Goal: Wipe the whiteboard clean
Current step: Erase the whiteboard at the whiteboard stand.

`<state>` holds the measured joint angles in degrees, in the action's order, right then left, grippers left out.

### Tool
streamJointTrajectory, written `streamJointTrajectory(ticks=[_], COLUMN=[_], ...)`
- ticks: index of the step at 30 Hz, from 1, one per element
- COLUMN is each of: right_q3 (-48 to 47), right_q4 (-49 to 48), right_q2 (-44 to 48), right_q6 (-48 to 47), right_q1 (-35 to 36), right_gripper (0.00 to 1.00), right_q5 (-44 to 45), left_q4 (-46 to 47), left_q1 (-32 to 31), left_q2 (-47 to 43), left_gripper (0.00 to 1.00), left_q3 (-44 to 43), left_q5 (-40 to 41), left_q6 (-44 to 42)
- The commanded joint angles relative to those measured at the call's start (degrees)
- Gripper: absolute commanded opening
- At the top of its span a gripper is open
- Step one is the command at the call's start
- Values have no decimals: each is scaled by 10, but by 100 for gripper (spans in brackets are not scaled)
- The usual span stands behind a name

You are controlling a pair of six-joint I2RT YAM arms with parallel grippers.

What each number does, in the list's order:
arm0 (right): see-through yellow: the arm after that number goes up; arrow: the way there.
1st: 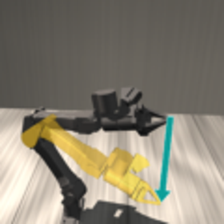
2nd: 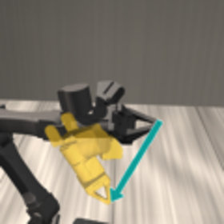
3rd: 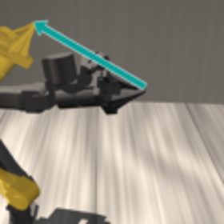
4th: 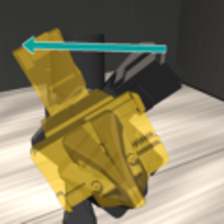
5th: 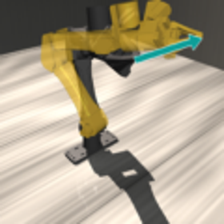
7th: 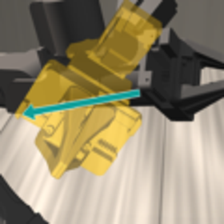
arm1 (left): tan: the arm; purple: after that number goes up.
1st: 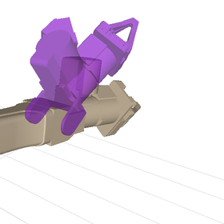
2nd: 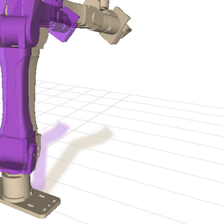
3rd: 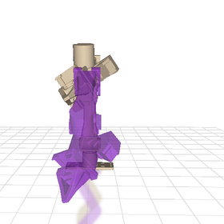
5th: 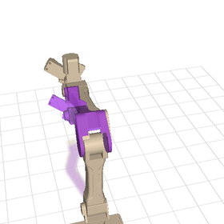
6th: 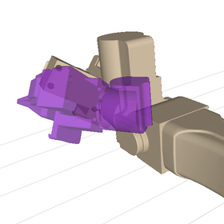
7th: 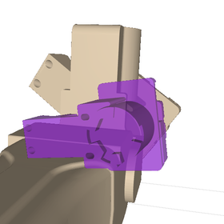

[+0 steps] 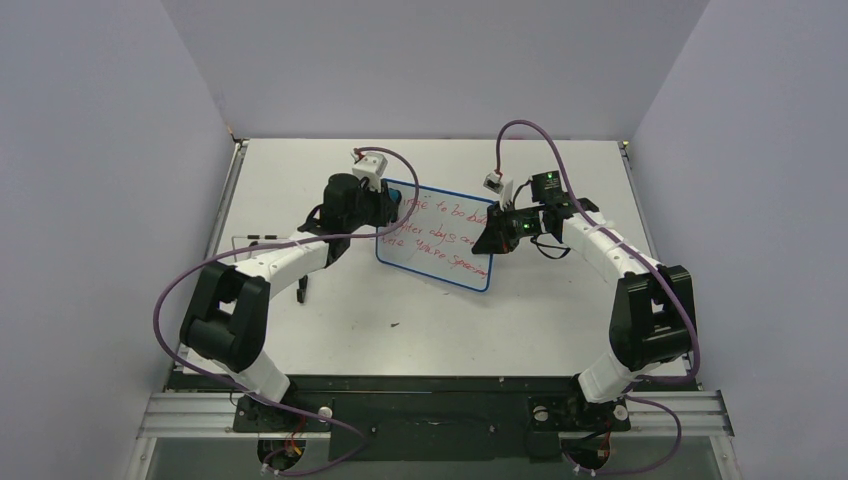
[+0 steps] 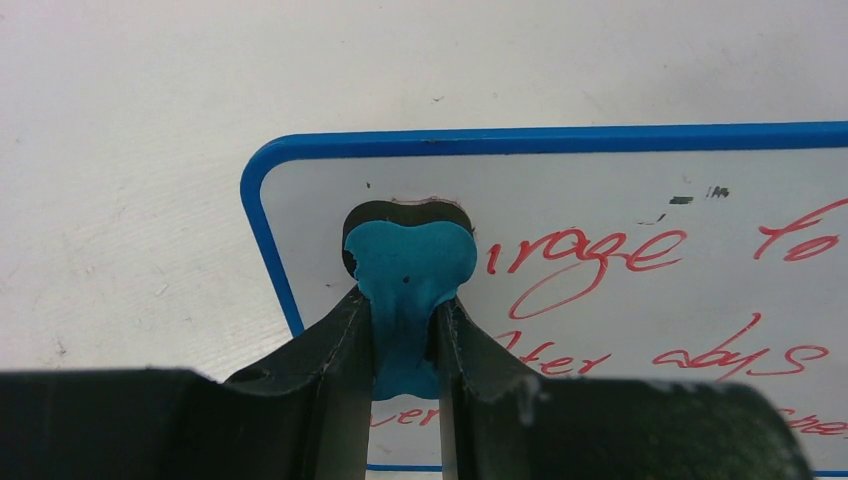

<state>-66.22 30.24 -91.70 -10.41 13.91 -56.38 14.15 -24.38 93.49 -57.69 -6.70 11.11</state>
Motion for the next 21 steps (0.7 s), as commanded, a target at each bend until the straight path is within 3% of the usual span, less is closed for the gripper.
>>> streamJointTrajectory(ticks=[1, 9, 15, 21], right_q3=[-13, -13, -13, -13], right_q4=[30, 32, 31, 31], right_q2=[-2, -1, -2, 2], right_q6=[-43, -44, -44, -45], right_q1=[23, 22, 24, 22], right_gripper=[0, 0, 0, 0], right_q5=[-28, -26, -27, -25], left_q4=[31, 4, 47, 16], left_q1=[-16, 14, -23, 11], left_q2=[-1, -5, -17, -10], left_gripper=[0, 0, 0, 0], left_q3=[-10, -18, 5, -4], left_q5=[-13, 44, -50, 37], left_q6=[-1, 71, -7, 66])
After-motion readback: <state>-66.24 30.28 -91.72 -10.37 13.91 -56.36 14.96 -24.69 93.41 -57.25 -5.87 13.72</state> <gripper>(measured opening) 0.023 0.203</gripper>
